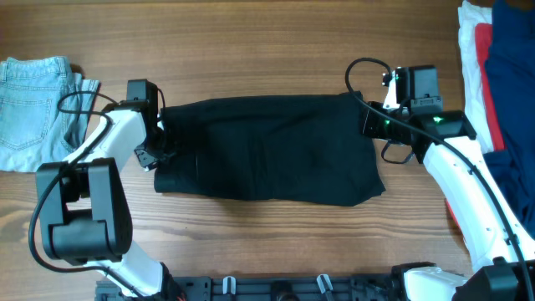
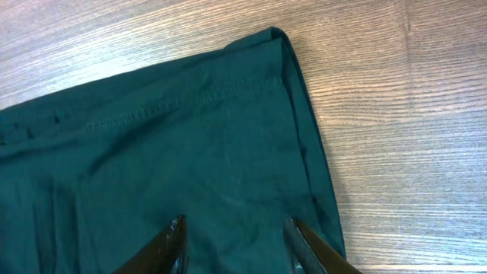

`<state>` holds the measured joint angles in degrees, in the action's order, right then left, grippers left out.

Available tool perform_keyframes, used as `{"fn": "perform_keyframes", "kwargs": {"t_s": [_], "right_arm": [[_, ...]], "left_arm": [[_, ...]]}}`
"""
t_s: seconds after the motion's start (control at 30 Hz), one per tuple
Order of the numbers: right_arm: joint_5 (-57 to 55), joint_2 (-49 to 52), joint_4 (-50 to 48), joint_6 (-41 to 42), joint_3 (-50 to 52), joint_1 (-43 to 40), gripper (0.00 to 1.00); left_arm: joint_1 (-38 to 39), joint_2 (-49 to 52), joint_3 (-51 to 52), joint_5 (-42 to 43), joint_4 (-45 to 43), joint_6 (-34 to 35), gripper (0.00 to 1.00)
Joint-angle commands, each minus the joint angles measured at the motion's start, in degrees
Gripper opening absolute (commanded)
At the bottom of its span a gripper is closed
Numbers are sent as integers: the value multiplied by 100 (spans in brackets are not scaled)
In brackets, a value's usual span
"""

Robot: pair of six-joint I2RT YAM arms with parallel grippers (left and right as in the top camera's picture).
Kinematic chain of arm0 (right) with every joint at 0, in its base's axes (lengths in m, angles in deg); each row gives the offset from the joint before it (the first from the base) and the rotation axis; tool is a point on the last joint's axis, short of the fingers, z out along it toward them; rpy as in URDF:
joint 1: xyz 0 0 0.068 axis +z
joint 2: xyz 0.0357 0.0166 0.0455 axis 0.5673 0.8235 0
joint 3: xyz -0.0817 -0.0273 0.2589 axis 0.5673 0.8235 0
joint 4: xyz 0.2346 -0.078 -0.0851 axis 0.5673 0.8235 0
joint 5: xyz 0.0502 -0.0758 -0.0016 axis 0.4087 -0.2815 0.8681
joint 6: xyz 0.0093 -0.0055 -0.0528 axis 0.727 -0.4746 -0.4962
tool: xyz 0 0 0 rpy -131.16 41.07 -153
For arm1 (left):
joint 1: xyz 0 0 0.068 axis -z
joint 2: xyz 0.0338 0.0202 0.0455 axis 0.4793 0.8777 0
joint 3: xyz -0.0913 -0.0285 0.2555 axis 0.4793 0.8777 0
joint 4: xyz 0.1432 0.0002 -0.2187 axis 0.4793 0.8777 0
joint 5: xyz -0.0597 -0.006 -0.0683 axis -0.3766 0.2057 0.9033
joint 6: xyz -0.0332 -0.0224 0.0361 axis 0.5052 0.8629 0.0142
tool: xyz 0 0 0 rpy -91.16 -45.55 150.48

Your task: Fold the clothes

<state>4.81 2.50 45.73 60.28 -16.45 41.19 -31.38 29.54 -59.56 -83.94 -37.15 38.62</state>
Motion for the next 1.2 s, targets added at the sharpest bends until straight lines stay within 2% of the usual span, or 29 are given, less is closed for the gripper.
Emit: {"fn": "perform_keyframes", "kwargs": {"t_s": [0.0, 0.03, 0.2, 0.37, 0.5, 0.53, 0.57, 0.63, 0.7, 0.87, 0.93, 1.07, 1.17], "right_arm": [[111, 46, 131, -55, -11, -11, 41], [111, 46, 149, -55, -11, -11, 41], [138, 46, 190, -57, -11, -11, 41], [153, 46, 317, -225, -11, -11, 41], [365, 46, 369, -328, -11, -7, 41], [925, 52, 365, -772, -11, 31, 37], [1300, 96, 376, -874, -11, 133, 27], [1897, 308, 269, -962, -11, 487, 13], [2323, 610, 26, -931, -11, 922, 12], [2924, 1720, -1294, -280, -11, 2406, 11], [2920, 2155, -1976, 186, -11, 2881, 11], [3283, 2957, -3281, 879, -11, 3512, 9], [3497, 3567, -4046, 1217, -13, 3965, 9]], "left_arm": [[39, 413, 111, 909, 15, -319, 49], [39, 413, 111, 938, 33, -426, 33], [37, 411, 111, 935, 35, -476, 4], [-356, -76, -181, 721, 588, -577, 4], [-1110, -955, -938, -262, 1357, -568, 4], [-1224, -1165, -1115, -245, 1462, -566, 4], [-1220, -1388, -1246, -125, 1550, -568, 4], [-1075, -1681, -1340, 74, 1733, -568, 4], [-861, -1930, -1360, 269, 1849, -568, 4], [-420, -2356, -1360, 326, 1993, -566, 4], [-400, -2411, -1362, 614, 2039, -566, 4], [-400, -2430, -1362, 721, 2111, -564, 4], [-400, -2430, -1362, 1165, 2124, -566, 4]]}}
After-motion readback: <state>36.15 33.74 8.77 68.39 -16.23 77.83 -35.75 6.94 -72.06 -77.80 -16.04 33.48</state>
